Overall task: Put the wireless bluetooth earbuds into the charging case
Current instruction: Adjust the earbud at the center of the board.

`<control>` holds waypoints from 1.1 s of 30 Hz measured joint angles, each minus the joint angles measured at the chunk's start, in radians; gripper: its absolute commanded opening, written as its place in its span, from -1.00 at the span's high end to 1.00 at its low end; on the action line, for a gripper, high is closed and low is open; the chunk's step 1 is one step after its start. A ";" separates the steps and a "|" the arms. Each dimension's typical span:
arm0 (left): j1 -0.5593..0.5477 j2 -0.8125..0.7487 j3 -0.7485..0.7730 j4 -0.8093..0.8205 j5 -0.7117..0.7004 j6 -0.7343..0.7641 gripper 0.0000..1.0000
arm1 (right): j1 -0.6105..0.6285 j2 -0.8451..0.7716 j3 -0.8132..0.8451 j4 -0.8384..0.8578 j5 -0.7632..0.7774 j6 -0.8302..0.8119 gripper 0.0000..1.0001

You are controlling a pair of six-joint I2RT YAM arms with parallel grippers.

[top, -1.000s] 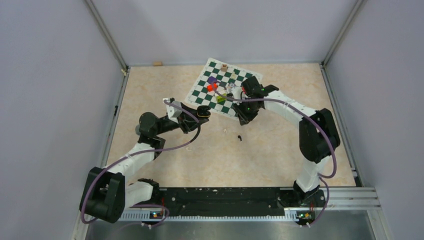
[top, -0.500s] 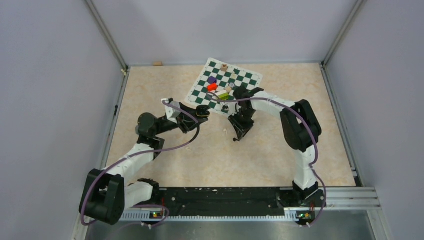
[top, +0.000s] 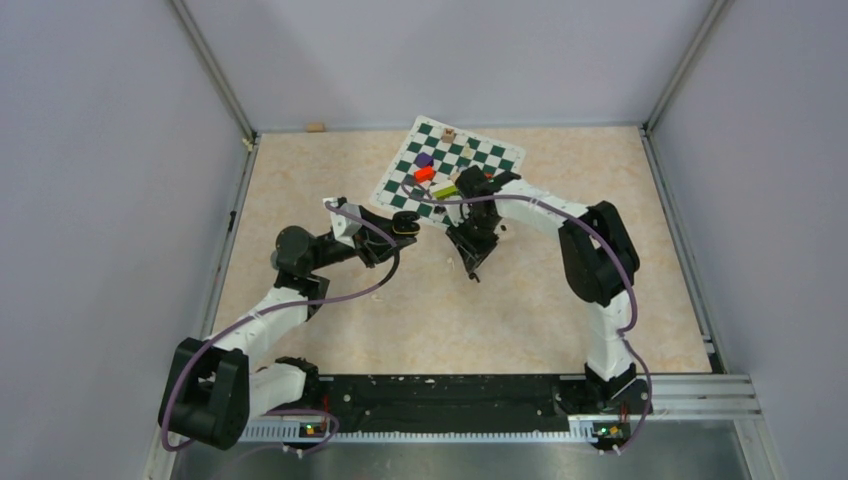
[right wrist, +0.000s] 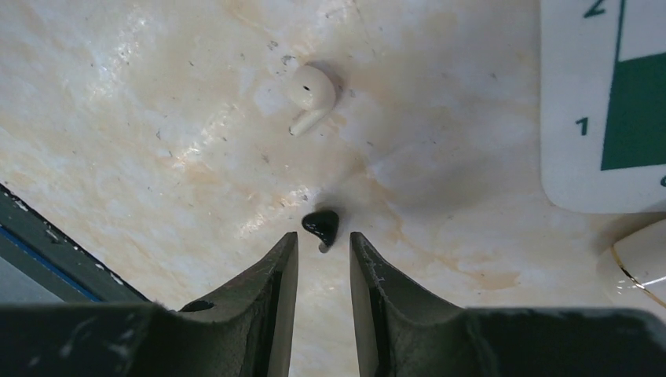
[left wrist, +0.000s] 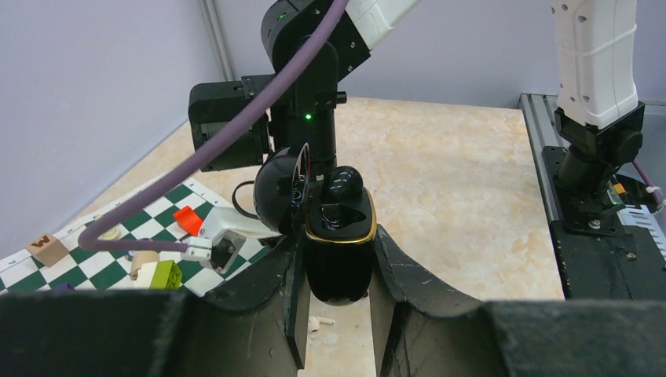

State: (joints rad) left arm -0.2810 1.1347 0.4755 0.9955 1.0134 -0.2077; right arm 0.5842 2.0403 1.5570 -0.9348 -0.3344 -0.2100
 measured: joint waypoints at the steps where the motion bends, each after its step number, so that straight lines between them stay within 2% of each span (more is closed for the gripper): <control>1: 0.000 0.000 0.000 0.000 0.000 0.000 1.00 | 0.009 0.000 0.000 0.003 0.005 -0.003 0.41; 7: 0.000 0.000 -0.001 0.001 0.001 0.000 1.00 | 0.068 0.000 -0.027 0.037 0.055 -0.007 0.44; 20: 0.000 -0.001 -0.005 0.007 0.002 -0.001 1.00 | 0.072 -0.021 -0.084 0.060 0.098 -0.032 0.45; 26: 0.000 -0.001 -0.006 0.007 0.002 -0.001 1.00 | 0.067 -0.061 -0.100 0.060 0.103 -0.040 0.28; 33: 0.000 -0.001 -0.006 0.007 0.003 0.000 1.00 | 0.067 -0.080 -0.105 0.057 0.143 -0.043 0.27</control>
State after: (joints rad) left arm -0.2810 1.1339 0.4690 1.0023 1.0161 -0.2077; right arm 0.6514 1.9598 1.4525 -0.8780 -0.1917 -0.2527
